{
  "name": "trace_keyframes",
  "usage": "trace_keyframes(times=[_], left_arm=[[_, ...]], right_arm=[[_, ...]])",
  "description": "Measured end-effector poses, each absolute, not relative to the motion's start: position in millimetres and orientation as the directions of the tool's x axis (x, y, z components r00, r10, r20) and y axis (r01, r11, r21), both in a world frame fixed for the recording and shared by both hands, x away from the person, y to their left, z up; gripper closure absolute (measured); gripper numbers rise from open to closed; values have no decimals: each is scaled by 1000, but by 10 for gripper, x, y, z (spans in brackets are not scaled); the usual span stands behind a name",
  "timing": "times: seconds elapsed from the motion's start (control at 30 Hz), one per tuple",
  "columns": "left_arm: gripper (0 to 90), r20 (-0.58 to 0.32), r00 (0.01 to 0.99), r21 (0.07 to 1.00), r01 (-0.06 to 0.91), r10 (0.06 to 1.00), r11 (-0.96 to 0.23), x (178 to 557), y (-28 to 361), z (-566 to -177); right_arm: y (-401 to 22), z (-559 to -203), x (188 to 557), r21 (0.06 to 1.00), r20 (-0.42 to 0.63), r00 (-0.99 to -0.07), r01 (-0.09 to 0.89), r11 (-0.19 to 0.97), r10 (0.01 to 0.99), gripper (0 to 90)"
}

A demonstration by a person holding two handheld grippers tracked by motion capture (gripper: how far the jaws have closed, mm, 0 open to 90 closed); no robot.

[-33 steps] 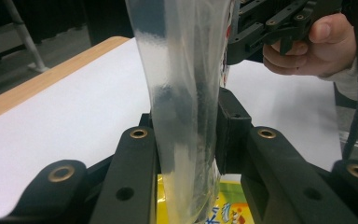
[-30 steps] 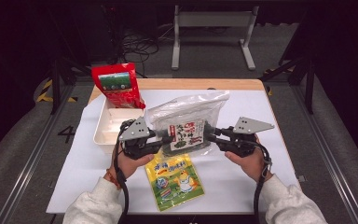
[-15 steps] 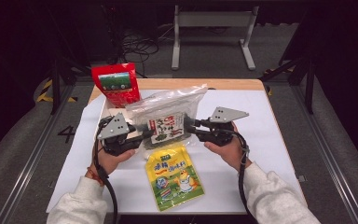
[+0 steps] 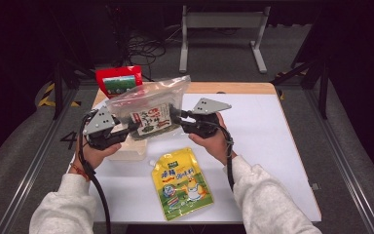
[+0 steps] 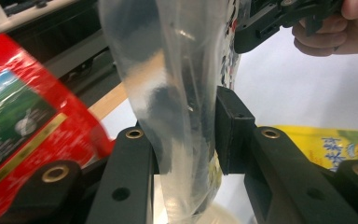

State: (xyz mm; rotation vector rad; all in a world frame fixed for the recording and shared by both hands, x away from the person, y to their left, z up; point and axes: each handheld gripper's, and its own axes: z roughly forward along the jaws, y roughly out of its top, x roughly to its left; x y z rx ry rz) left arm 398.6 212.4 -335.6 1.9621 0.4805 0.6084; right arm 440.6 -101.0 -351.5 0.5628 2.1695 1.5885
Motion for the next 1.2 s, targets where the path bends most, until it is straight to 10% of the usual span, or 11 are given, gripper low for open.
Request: trace_keyframes(times=[0.73,1.2], left_arm=[[681,220,696,896,133,684,-424,4171,2681,-3365],[756,133,745,939,116,654,-323,4308,2813,-3464]], right_arm=[[-272,-3590,4784,962,-48,-834,109,250,550,679],[-351,-3709,4856,916,43,-829,256,310,558,338]])
